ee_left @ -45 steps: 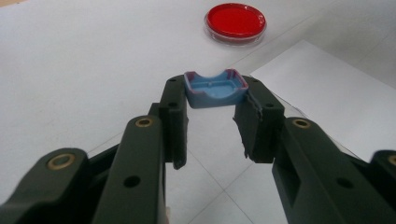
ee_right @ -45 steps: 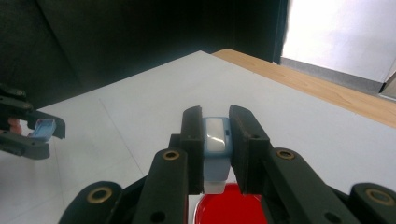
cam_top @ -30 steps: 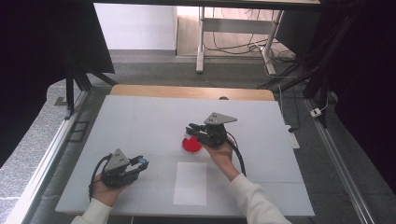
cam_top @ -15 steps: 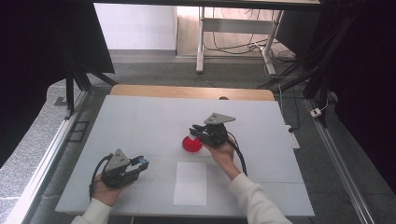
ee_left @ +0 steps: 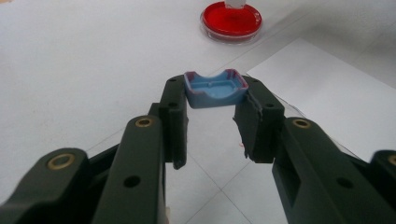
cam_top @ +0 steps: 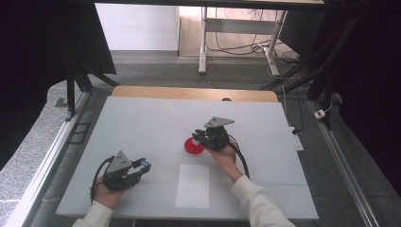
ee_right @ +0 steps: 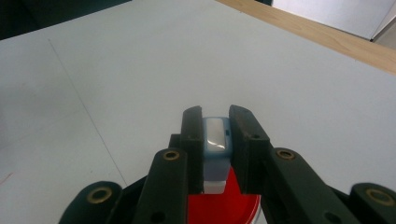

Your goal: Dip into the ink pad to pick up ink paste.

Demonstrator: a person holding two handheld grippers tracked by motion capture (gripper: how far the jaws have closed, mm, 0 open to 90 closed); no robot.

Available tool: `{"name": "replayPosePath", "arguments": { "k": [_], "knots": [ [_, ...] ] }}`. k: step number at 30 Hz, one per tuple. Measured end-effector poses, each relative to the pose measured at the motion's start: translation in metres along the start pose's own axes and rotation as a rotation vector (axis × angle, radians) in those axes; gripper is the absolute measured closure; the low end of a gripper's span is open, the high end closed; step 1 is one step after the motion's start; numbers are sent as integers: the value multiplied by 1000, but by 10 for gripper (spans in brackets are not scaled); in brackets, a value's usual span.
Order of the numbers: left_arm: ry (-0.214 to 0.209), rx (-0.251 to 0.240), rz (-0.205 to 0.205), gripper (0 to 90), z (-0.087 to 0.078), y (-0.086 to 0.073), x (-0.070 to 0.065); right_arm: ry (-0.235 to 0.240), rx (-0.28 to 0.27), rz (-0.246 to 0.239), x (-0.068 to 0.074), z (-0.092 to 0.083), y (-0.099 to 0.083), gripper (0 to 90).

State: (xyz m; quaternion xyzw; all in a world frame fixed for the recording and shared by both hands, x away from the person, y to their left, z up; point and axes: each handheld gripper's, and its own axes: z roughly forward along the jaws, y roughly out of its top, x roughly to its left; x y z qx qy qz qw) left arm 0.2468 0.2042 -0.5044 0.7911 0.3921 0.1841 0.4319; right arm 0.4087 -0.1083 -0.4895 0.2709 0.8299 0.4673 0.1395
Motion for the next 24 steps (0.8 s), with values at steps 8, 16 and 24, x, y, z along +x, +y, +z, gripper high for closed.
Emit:
{"name": "replayPosePath", "arguments": {
  "k": [8,16,24],
  "knots": [
    [-1,4,3,644,0,0,0,4,15,-14,2,2,0,758],
    [-2,4,3,644,0,0,0,1,24,-28,2,4,-2,758],
    [-3,6,4,644,1,0,-1,-2,37,-32,1,7,-4,758]
  ]
}}
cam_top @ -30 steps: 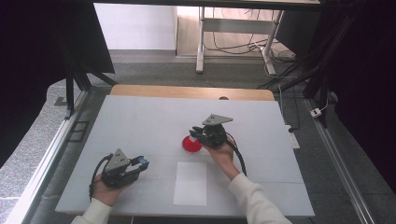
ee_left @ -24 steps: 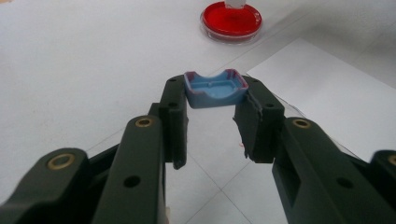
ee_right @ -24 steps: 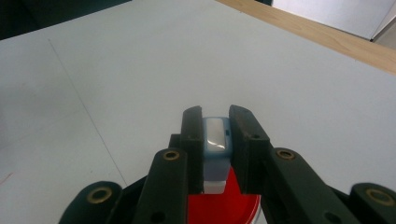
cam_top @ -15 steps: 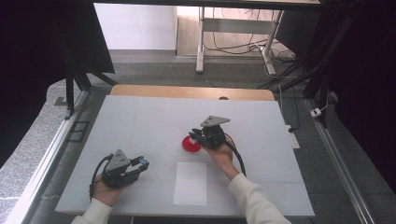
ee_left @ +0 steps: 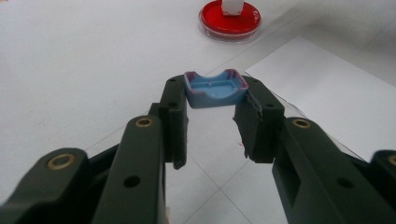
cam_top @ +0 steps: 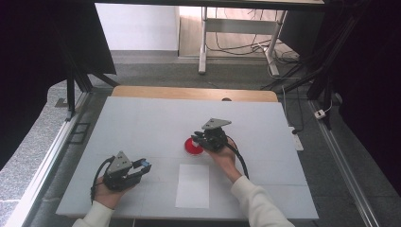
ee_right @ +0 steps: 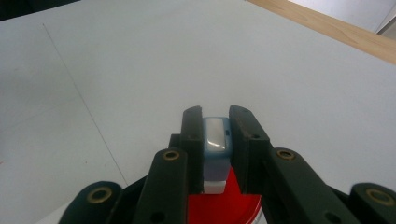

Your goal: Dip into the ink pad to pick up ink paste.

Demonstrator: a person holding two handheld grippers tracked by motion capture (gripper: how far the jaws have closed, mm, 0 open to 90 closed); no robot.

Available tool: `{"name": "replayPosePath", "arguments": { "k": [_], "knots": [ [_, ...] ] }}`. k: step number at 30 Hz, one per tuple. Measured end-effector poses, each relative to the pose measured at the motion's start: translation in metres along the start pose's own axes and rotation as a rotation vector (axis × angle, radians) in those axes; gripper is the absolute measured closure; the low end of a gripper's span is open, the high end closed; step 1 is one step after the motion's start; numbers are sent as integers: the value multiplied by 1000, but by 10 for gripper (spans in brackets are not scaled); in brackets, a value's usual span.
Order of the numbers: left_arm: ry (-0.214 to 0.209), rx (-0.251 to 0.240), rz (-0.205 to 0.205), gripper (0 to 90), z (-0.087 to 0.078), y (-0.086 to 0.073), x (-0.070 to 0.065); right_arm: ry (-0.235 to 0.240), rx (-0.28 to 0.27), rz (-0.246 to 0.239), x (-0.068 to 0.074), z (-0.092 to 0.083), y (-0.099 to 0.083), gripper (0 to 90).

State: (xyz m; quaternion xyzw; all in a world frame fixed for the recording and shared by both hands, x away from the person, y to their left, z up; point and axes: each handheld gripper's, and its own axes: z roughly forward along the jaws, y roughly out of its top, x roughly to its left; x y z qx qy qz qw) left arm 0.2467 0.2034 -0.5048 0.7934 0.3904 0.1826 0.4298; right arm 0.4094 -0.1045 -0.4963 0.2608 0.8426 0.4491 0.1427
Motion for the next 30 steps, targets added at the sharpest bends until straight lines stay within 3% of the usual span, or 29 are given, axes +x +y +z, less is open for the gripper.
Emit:
{"name": "replayPosePath", "arguments": {
  "k": [30],
  "knots": [
    [0,-3,2,643,-1,0,-1,3,22,3,-1,4,-3,759]
  ]
}}
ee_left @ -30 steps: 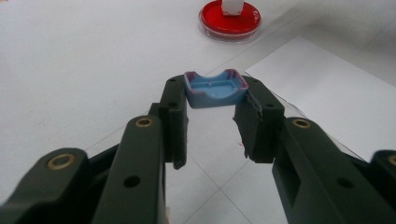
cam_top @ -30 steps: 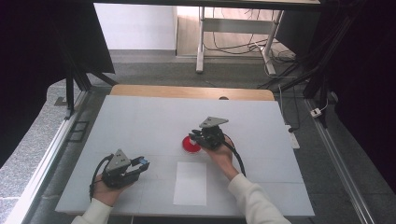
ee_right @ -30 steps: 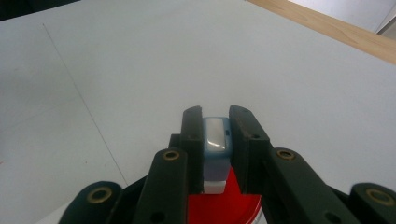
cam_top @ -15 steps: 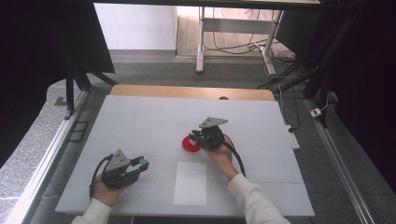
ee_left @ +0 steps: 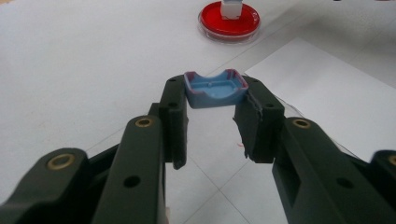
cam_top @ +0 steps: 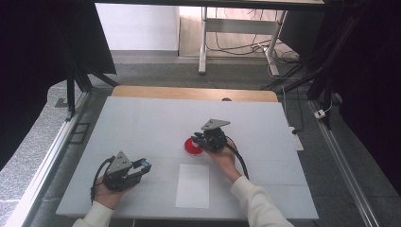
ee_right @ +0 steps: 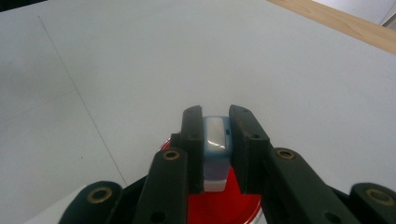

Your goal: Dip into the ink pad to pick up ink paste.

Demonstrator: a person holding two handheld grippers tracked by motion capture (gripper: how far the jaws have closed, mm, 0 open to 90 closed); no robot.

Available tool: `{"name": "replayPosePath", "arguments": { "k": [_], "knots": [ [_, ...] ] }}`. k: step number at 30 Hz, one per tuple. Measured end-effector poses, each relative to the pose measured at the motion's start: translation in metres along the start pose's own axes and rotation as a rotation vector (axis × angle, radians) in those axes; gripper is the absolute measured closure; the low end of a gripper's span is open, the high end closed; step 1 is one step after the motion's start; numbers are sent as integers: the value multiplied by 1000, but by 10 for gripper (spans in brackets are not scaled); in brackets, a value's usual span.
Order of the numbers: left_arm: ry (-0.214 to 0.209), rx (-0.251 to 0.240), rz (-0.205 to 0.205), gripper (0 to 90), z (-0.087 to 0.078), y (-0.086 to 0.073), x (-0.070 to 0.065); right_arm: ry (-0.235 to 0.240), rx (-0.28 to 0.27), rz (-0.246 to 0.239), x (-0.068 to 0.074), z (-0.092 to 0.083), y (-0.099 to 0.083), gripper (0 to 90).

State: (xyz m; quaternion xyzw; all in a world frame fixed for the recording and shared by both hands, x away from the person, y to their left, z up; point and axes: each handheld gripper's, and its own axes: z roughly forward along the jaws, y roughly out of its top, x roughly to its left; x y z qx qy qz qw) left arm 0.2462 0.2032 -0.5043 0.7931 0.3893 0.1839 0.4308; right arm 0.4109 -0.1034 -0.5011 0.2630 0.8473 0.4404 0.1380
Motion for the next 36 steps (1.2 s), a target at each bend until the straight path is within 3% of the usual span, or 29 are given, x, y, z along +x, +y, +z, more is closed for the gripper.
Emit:
{"name": "replayPosePath", "arguments": {
  "k": [18,36],
  "knots": [
    [1,1,1,643,0,0,0,-12,4,-14,3,0,0,760],
    [-1,0,-2,643,0,0,1,-11,-26,-18,5,-7,5,759]
  ]
}}
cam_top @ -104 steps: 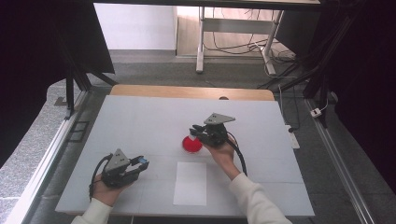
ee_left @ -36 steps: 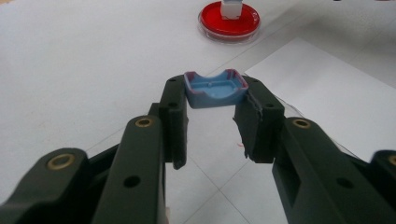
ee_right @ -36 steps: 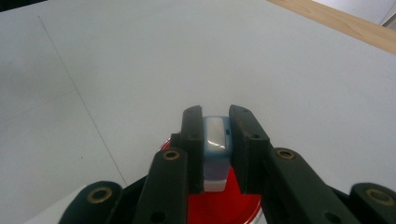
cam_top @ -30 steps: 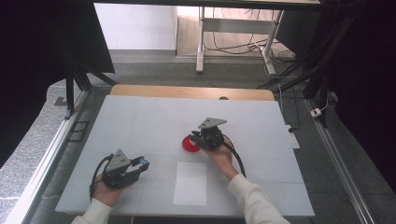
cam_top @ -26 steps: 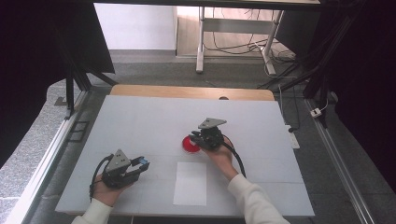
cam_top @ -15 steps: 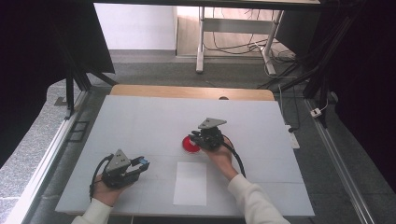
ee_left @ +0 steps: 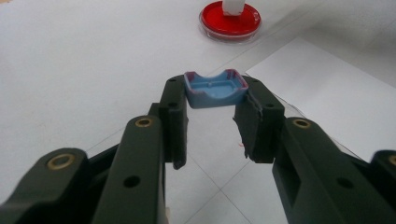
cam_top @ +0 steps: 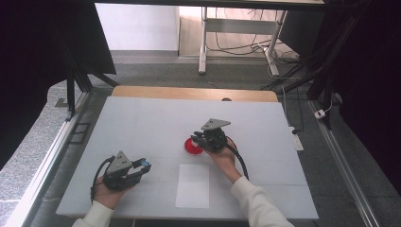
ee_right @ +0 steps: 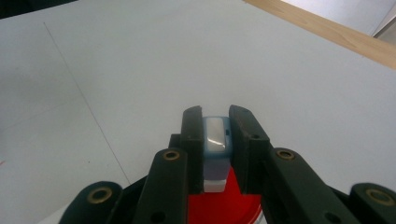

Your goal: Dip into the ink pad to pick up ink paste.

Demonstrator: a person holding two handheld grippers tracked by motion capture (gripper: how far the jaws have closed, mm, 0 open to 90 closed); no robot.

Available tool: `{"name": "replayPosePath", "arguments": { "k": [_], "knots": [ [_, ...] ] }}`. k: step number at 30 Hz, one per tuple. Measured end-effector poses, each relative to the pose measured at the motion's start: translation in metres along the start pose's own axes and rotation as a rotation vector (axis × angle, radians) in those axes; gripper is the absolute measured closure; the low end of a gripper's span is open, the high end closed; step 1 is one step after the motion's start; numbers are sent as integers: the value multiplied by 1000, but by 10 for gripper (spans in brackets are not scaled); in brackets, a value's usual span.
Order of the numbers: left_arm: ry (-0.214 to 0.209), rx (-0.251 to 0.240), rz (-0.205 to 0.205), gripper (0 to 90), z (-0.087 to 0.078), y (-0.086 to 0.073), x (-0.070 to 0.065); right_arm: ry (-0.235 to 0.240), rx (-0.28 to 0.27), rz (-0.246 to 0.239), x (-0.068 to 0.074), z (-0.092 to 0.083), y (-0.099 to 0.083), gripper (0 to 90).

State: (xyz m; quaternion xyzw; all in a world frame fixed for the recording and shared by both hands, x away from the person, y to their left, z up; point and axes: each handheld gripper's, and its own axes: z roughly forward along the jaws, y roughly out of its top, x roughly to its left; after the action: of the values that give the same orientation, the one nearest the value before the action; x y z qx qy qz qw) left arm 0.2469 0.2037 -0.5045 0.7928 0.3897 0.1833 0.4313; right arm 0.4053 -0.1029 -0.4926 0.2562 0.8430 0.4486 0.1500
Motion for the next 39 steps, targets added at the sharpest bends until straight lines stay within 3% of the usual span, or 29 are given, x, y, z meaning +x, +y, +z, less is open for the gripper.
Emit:
{"name": "replayPosePath", "arguments": {
  "k": [14,39],
  "knots": [
    [1,0,0,643,0,0,0,5,-45,6,-1,-12,8,759],
    [0,4,1,643,1,0,0,51,44,-34,2,3,2,758]
  ]
}}
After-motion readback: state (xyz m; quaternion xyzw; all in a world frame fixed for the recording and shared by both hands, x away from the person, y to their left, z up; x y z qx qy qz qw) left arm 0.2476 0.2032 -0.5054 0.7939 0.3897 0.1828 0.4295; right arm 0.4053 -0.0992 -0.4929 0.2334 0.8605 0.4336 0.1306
